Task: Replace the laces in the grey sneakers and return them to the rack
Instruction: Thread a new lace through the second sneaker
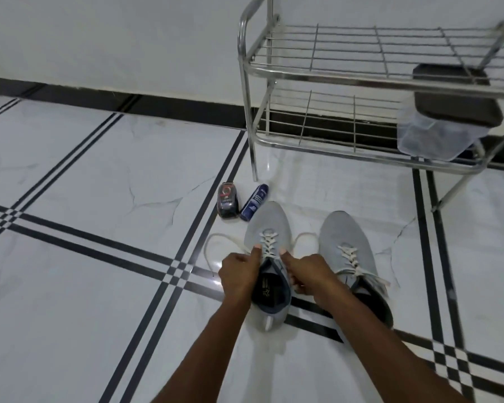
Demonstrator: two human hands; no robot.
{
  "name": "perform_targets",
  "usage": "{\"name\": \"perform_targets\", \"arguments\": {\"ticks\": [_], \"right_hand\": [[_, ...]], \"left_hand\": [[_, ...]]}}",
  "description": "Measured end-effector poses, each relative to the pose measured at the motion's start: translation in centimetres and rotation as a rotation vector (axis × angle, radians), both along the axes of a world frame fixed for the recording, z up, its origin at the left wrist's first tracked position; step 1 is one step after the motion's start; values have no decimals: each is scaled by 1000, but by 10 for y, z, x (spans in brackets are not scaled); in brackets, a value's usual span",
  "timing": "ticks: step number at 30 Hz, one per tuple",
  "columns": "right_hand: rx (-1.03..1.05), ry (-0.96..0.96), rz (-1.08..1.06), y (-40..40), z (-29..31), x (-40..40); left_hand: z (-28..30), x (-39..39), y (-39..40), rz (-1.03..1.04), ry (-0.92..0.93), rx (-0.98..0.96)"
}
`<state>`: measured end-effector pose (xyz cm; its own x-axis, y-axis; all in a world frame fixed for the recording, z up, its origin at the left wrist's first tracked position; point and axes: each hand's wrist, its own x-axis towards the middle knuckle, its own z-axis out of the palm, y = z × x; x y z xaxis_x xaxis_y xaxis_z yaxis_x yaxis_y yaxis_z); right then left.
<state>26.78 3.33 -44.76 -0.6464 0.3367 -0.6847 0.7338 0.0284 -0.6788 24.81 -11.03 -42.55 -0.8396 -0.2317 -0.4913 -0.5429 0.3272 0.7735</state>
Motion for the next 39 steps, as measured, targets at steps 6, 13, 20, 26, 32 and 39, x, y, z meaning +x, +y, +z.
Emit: {"name": "perform_targets", "arguments": {"ticks": [6,13,20,26,32,39], "right_hand": [[-16,238,-6,-11,5,-4],[119,315,40,-16,-1,0],[119,374,-8,-21,-6,5],[123,375,-12,-23,-10,7],[99,332,-21,-23,-9,4],[106,256,-47,-24,-9,2]], "left_hand": [[3,-8,4,-15,-19,41],[2,-11,10,-9,21,-56],[-2,-10,11,-21,3,-62],[1,-7,14,27,20,8],[-6,5,16,-99,158,-103],[-23,7,10,-24,120,13]]}}
